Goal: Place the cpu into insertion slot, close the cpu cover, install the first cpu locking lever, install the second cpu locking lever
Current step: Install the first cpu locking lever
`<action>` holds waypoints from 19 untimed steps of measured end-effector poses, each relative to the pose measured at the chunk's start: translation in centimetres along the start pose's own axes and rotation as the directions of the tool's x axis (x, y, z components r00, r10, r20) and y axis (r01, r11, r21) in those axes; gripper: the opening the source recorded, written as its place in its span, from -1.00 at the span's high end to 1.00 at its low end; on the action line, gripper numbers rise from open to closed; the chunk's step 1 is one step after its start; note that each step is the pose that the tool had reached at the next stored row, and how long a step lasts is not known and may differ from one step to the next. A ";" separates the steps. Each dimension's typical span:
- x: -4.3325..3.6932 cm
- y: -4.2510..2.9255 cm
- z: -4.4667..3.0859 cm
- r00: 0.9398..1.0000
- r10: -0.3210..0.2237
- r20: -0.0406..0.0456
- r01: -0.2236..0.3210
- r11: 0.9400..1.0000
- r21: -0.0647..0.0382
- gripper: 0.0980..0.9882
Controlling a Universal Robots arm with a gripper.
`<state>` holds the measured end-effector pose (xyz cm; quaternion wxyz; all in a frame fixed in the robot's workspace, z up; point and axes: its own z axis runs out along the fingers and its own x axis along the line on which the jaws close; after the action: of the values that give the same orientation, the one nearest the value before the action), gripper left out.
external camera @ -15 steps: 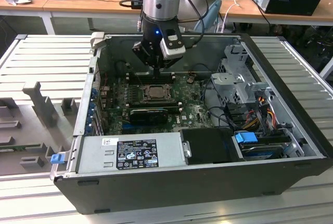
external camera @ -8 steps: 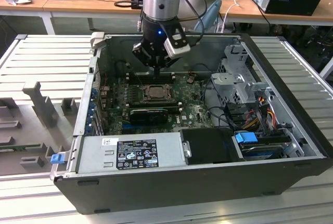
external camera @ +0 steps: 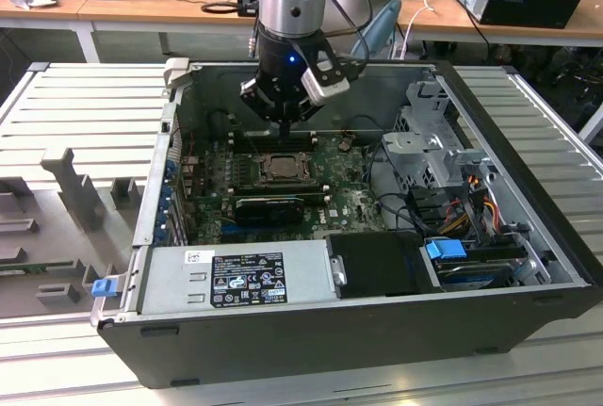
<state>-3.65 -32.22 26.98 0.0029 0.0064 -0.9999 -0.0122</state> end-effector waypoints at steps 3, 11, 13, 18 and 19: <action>0.01 0.00 0.03 0.998 -0.065 0.005 0.065 0.998 0.000 0.98; 2.48 0.03 0.06 0.998 -0.067 0.016 0.067 0.998 -0.009 0.98; 3.05 0.04 0.07 0.998 -0.067 0.018 0.067 0.998 -0.009 0.98; 4.02 0.05 0.09 0.998 -0.068 0.020 0.068 0.998 -0.009 0.98; 4.20 0.05 0.10 0.997 -0.068 0.021 0.068 0.998 -0.009 0.98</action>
<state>-7.85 -32.22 26.91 -0.0076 0.0403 -0.9990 -0.0174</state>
